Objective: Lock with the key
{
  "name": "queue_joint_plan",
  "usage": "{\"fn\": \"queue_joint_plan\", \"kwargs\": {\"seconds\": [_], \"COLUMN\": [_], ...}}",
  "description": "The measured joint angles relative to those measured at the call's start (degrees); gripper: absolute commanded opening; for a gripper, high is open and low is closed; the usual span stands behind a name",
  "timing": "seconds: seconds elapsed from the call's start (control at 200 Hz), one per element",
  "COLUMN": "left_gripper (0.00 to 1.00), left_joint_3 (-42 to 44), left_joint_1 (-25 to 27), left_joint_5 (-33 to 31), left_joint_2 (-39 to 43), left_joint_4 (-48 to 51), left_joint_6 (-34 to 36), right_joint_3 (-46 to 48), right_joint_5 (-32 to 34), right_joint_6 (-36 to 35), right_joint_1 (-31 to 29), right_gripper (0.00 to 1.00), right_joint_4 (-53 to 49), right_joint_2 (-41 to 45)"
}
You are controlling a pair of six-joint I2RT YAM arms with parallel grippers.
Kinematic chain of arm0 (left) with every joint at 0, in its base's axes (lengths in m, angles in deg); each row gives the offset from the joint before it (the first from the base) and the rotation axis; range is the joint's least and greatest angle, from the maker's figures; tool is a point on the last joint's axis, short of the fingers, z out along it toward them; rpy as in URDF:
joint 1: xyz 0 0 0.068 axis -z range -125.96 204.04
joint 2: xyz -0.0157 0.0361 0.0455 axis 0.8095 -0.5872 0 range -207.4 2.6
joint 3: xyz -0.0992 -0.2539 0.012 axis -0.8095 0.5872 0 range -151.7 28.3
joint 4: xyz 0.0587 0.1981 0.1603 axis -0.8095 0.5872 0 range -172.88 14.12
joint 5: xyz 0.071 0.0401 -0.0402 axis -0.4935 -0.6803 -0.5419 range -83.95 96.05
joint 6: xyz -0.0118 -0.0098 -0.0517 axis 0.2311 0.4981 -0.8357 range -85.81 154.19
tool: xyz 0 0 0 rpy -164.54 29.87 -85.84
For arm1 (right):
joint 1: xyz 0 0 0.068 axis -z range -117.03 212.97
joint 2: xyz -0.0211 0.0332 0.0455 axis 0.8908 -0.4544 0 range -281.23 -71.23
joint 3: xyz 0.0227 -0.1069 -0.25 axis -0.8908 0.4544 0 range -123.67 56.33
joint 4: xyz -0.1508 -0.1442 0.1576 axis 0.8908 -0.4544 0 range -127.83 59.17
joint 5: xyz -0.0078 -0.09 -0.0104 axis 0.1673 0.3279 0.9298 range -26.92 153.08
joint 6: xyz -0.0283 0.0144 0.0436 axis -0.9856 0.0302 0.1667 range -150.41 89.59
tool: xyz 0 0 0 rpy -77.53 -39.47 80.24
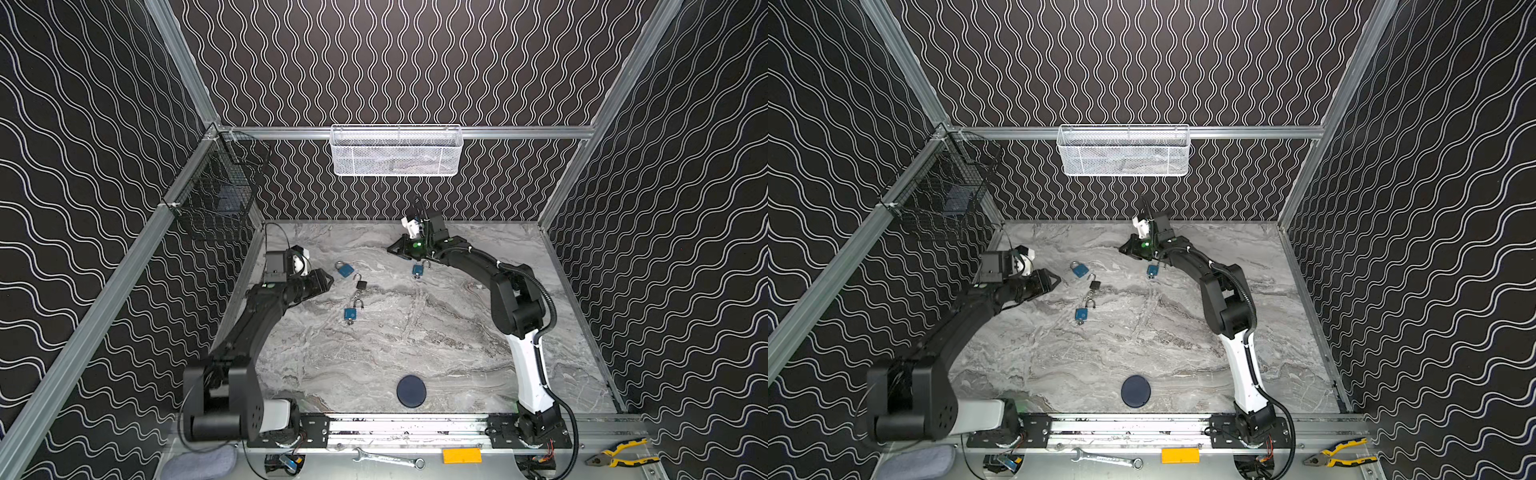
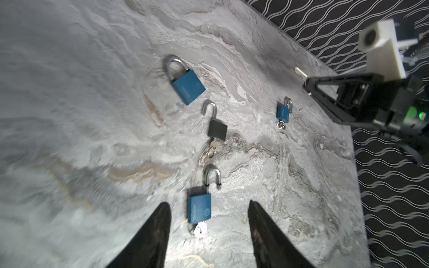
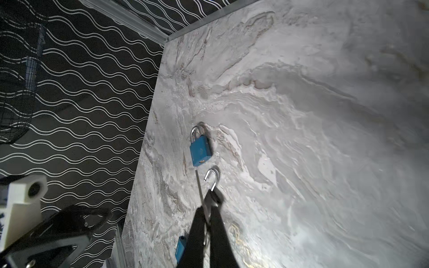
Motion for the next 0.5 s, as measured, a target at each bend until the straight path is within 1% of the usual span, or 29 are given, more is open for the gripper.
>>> {"fn": "queue_joint_plan", "kwargs": {"seconds": [0.055, 0.08, 0.105, 0.26, 0.27, 0.305, 0.335, 0.345, 0.355, 0.5], "left_gripper": [0.66, 0.7, 0.72, 0.76, 0.77, 0.88, 0.92, 0.96, 0.98, 0.98], "left_joint_3": [1.6, 2.21, 2.67, 3.72, 3.78, 4.0, 4.02, 4.02, 4.02, 3.8], "left_joint_1": [0.0, 0.0, -0.07, -0.85, -0.87, -1.16, -1.36, -1.42, -1.51, -2.38], "left_joint_5": [-0.92, -1.36, -1.55, -2.97, -2.99, -3.02, -3.17, -3.21, -3.21, -3.43], "left_joint_2": [3.13, 4.37, 5.53, 10.8, 11.02, 12.07, 12.9, 13.18, 13.49, 17.03], "left_joint_4": [0.09, 0.11, 0.26, 1.55, 1.66, 2.19, 2.78, 2.97, 3.15, 5.92], "left_joint_6": [-0.09, -0.11, -0.11, -0.15, -0.13, -0.15, -0.09, -0.11, -0.11, 0.11], "right_joint_3": [-1.97, -2.71, -3.28, -6.47, -6.78, -7.87, -9.01, -9.4, -9.81, -15.39], "right_joint_5": [0.07, 0.52, 1.11, 2.1, 2.16, 2.16, 2.16, 2.12, 2.1, 1.62], "right_joint_6": [0.02, 0.26, 0.61, 2.58, 2.58, 3.34, 3.98, 4.04, 4.02, 5.88], "right_joint_1": [-0.57, -0.74, -0.87, -1.53, -1.62, -1.97, -2.29, -2.43, -2.56, -4.09], "right_gripper": [0.0, 0.0, 0.0, 0.0, 0.0, 0.0, 0.0, 0.0, 0.0, 0.0], "right_joint_4": [0.15, 0.2, 0.28, 2.97, 3.06, 3.58, 3.85, 4.09, 4.33, 7.61], "right_joint_2": [-1.38, -2.01, -2.54, -6.64, -6.93, -8.07, -9.03, -9.35, -9.73, -14.29]}}
